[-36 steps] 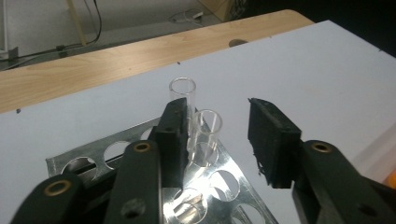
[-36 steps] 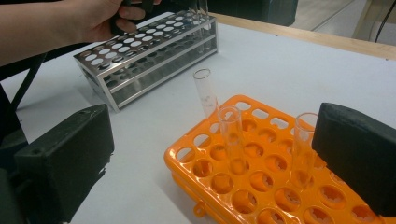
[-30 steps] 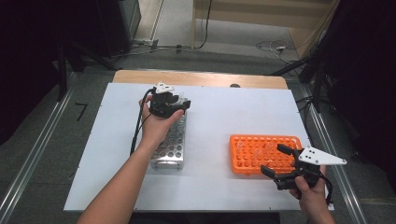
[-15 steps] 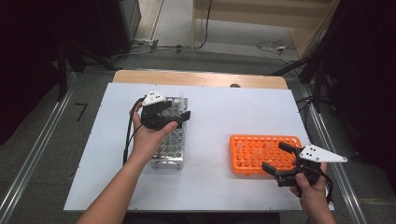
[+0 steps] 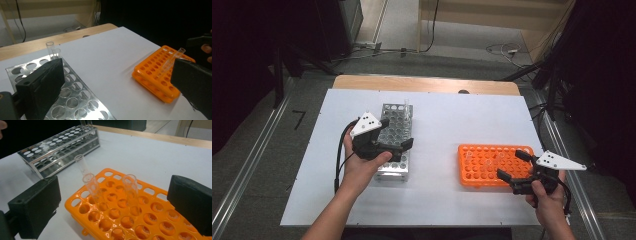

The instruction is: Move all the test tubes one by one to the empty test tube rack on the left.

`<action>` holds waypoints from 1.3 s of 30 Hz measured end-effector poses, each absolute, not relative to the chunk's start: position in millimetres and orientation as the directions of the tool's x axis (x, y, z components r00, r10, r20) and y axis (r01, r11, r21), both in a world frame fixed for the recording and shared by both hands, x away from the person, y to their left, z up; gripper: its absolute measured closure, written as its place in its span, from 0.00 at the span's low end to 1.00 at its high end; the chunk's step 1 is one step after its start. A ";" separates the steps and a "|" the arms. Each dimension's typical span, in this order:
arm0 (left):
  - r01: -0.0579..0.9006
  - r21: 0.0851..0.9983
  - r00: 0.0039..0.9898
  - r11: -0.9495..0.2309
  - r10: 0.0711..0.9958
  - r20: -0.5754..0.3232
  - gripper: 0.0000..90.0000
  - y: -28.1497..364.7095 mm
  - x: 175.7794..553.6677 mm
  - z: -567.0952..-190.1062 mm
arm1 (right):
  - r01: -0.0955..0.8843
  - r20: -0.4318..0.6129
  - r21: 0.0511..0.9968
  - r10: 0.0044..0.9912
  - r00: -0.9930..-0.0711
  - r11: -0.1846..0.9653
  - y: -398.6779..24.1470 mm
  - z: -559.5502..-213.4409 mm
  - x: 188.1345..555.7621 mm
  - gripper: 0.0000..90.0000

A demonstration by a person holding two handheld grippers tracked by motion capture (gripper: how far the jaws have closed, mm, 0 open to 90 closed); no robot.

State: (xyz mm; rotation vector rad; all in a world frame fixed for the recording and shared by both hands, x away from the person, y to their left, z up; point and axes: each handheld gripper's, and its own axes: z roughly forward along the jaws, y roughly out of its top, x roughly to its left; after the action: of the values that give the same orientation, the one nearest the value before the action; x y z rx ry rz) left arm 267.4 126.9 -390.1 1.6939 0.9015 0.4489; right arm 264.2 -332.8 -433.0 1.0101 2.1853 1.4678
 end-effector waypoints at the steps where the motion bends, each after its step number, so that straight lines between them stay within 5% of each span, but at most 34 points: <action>1: 0.333 0.938 0.636 -0.101 0.758 -0.144 0.00 128.3 263.9 -390.4 | 0.378 0.117 0.899 0.709 -0.696 0.223 -333.6 -433.7 265.2 0.00; 17: 0.321 0.944 0.590 -0.075 0.796 -0.138 0.00 162.1 218.0 -417.3 | 0.450 0.151 0.865 0.741 -0.655 0.222 -335.3 -447.3 278.5 0.06; 22: 0.346 0.935 0.573 -0.074 0.806 -0.148 0.00 172.0 212.2 -429.4 | 0.472 0.145 0.849 0.754 -0.640 0.238 -332.9 -452.1 281.2 0.24; 39: 0.361 0.931 0.550 -0.052 0.818 -0.168 0.00 183.1 207.5 -437.4 | 0.511 0.110 0.809 0.779 -0.617 0.291 -321.2 -466.6 289.3 0.63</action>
State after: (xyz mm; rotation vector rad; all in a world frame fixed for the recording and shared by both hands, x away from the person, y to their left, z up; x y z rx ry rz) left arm 207.5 183.1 -437.4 1.6479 1.0087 0.5009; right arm 289.3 -321.2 -466.6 1.1723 2.2586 1.2391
